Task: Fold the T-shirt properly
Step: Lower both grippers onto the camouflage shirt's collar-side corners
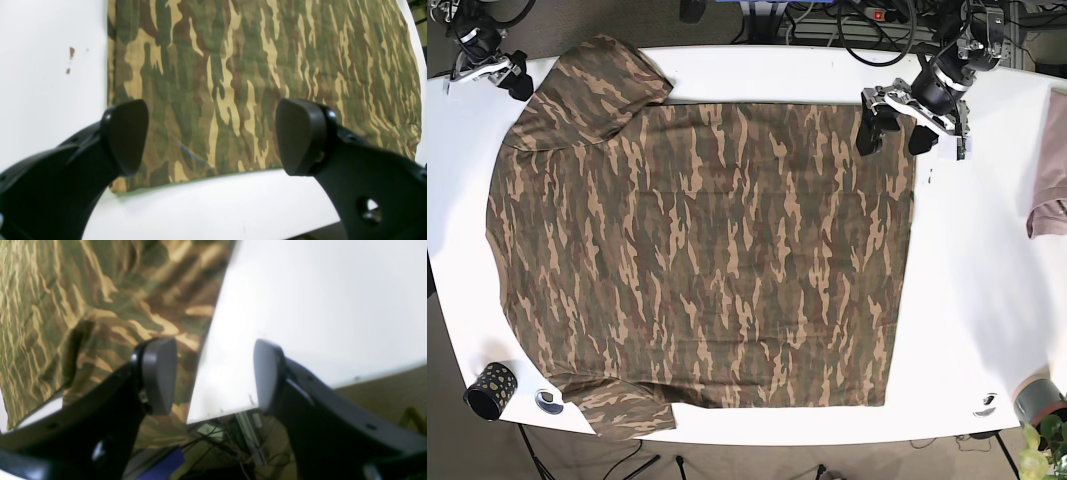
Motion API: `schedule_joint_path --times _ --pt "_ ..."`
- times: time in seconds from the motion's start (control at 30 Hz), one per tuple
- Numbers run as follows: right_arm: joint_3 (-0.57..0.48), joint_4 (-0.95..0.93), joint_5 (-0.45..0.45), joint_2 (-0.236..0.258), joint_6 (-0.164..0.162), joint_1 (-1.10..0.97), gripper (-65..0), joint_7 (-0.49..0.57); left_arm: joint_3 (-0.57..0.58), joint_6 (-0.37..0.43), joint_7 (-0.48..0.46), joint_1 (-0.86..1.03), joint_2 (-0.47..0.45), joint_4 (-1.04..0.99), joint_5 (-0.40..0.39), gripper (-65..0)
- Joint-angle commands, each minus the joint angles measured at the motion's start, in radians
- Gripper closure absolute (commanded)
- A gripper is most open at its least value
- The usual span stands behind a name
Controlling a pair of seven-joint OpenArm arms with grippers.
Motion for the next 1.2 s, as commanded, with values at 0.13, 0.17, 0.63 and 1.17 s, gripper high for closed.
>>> schedule_joint_path --times 0.13,0.17,0.63,1.17 --pt "-0.058 0.008 0.029 0.011 0.011 -0.008 -35.2 0.013 -0.002 -0.007 -0.017 0.002 -0.007 0.014 -0.007 -55.6" --pt "-0.059 0.008 0.027 0.004 0.011 -0.008 -35.2 0.013 -0.002 -0.007 -0.017 0.002 -0.007 0.014 -0.009 -55.6" --pt "-0.058 0.034 0.026 -0.071 0.011 -0.012 -35.0 -0.089 -0.012 -0.007 -0.017 0.008 -0.007 0.014 -0.014 -55.8" --pt "-0.088 0.143 0.026 -0.113 0.005 -0.048 -4.9 -0.088 -0.088 -0.007 -0.017 0.022 -0.007 -0.009 -0.136 -55.7"
